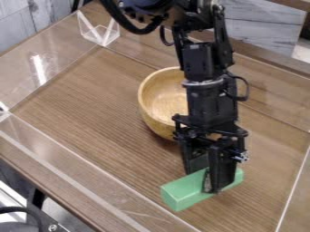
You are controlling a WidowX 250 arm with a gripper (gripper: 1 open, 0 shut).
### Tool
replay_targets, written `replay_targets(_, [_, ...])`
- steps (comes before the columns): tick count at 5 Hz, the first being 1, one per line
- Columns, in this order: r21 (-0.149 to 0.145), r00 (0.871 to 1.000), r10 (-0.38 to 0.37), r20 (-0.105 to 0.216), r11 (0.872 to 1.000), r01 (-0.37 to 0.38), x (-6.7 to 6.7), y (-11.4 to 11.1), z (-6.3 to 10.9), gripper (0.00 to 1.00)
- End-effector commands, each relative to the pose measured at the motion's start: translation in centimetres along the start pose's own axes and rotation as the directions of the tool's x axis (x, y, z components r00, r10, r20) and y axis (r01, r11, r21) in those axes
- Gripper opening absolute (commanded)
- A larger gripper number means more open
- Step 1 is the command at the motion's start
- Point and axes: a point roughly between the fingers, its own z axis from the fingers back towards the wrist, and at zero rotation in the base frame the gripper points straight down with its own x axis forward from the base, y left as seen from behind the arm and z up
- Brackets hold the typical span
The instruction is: Remove the green block from inside the brown bowl and put it on the table
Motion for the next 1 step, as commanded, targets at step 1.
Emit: replay_targets(1, [-0.002,0.999,-0.007,0.042,1.000,0.007,0.55,-0.19,1.03,0.00])
